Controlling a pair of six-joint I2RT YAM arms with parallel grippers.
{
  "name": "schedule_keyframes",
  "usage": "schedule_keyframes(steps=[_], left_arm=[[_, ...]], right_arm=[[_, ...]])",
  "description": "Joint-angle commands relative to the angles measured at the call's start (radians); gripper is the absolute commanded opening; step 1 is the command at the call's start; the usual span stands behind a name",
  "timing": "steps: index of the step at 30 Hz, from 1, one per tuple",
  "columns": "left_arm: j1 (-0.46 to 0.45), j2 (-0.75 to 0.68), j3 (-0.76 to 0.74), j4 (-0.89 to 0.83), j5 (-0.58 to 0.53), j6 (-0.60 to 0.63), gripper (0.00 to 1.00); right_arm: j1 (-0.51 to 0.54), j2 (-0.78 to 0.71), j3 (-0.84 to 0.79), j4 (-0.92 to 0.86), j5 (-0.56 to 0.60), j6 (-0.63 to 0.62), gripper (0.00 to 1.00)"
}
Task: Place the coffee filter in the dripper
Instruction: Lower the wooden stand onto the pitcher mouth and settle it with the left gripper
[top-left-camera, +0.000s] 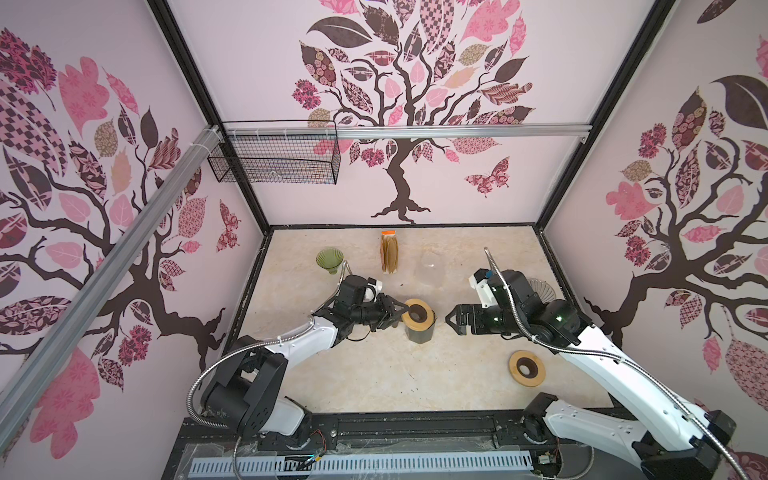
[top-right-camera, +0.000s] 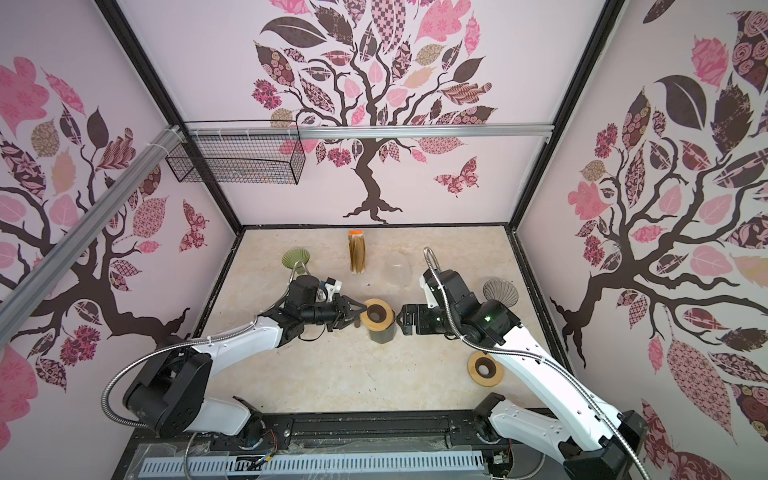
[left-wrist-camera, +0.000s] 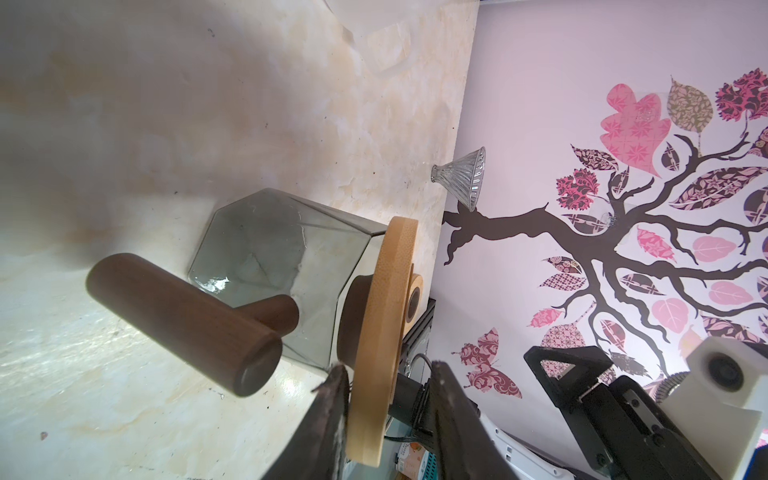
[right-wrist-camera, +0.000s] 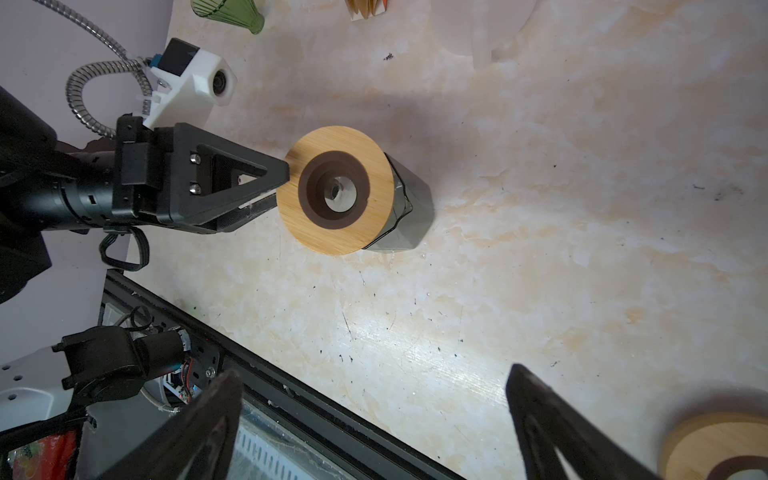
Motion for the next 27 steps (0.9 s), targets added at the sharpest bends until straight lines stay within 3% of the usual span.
schedule_keyframes(steps=[1, 17, 27], left_arm=[[0.002, 0.002, -0.018, 0.001, 0.006, 0.025, 0.32], [0.003, 0.043, 0.005, -0.025, 0.008, -0.011, 0.11], [0.012, 0.034, 0.02, 0.079, 0.058, -0.079, 0.03]], right_arm=[[-0.005, 0.01, -0.006, 0.009, -0.011, -0.011, 1.0], [-0.005, 0.015, -0.003, 0.006, -0.007, -0.014, 1.0], [-0.005, 0.022, -0.005, 0.009, -0.012, -0.012, 1.0]])
